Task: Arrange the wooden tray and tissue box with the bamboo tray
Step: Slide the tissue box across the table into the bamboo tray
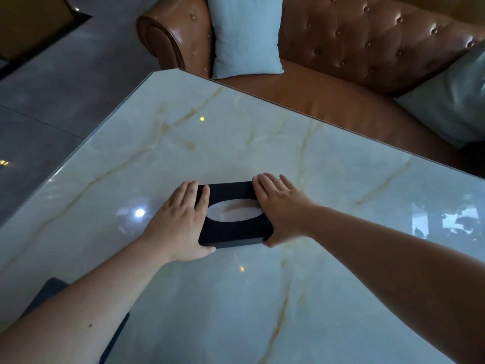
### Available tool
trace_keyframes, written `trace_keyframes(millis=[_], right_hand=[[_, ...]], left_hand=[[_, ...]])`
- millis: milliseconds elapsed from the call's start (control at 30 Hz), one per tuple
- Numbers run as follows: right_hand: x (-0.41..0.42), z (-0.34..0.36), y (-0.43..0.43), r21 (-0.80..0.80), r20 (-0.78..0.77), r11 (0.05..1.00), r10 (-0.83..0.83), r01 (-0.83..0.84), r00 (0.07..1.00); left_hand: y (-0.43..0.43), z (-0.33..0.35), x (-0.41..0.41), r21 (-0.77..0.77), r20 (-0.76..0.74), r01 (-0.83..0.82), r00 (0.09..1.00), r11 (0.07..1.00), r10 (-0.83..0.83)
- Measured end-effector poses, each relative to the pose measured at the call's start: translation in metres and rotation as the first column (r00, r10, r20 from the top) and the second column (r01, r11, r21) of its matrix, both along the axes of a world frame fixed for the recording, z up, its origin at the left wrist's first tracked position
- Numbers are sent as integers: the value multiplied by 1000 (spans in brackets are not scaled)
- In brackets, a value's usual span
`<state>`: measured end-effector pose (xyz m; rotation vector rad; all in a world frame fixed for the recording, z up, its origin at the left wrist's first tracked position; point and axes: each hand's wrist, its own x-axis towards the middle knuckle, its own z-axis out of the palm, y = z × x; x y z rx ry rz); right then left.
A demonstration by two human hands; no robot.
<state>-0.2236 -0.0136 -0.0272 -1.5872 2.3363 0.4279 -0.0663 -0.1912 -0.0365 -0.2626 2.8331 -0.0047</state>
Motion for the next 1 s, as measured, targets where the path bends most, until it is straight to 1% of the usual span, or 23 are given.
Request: trace_keyframes(millis=[200,300,433,700,900,1000], right_hand=[[3,7,21,-122,15,992,-32,34,999],[2,19,49,-154,1,986,-64,64,998],[-5,39,96,-174,-5,977,-128,125,992],[-25,64,233,-209,-45,942,-277,263,960],[-42,73,354,-206,-60,924,-340,322,938],[-48,80,414,-200,-69,916,-366,347,928]], left_hand=[[8,11,-3,-24,-21,67,997,997,-68],[25,22,-12,-65,-22,125,992,990,-127],[61,41,-31,-78,-43,194,979,978,-198],[181,73,-85,-134,-91,348,928,928,-361],[297,84,-116,-140,-83,396,909,907,-410],[354,86,-129,-148,-104,429,889,891,-445]])
